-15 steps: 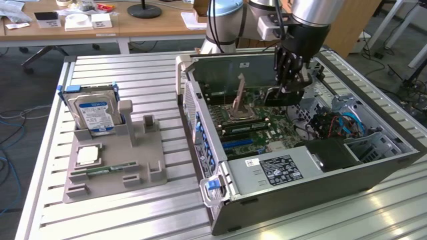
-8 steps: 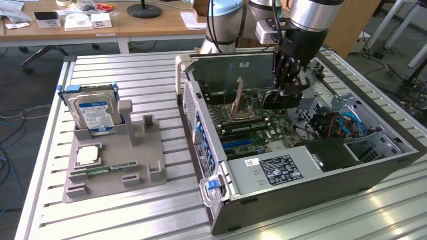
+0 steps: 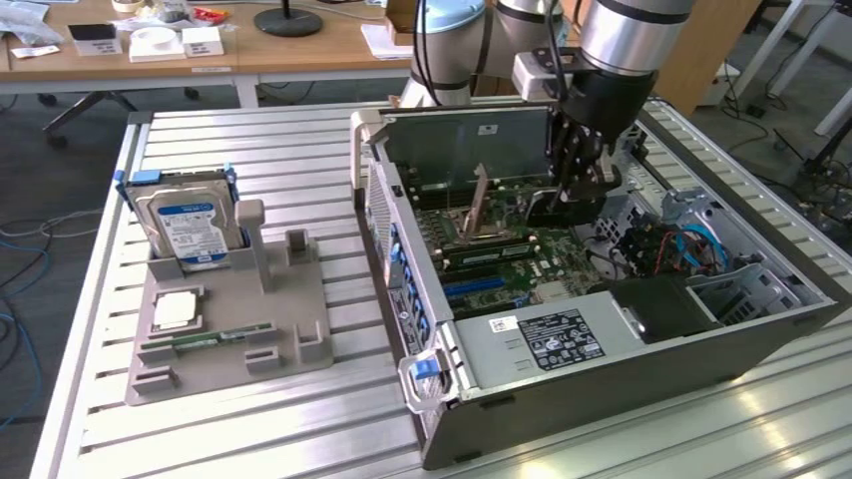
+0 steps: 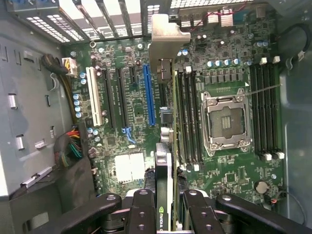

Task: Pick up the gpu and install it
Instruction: 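Insert the gpu into the slot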

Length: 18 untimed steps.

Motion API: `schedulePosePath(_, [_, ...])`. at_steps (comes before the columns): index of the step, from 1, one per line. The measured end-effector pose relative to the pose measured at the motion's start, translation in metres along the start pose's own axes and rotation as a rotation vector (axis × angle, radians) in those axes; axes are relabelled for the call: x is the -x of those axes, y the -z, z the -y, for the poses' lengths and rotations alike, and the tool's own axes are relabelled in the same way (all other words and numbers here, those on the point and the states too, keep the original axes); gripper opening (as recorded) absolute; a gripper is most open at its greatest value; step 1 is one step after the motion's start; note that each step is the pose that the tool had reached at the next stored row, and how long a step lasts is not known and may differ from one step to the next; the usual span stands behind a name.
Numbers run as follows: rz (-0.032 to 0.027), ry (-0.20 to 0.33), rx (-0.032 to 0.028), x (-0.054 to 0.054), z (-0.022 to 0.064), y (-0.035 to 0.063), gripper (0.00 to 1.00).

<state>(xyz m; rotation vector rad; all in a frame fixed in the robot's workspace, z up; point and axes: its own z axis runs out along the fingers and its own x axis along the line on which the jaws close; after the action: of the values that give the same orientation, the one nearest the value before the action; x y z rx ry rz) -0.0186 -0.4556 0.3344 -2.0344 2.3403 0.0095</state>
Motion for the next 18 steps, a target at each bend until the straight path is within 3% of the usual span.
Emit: schedulePosePath(18, [0.0, 0.0, 0.0, -0.0016, -0.0006, -0.0031, 0.27])
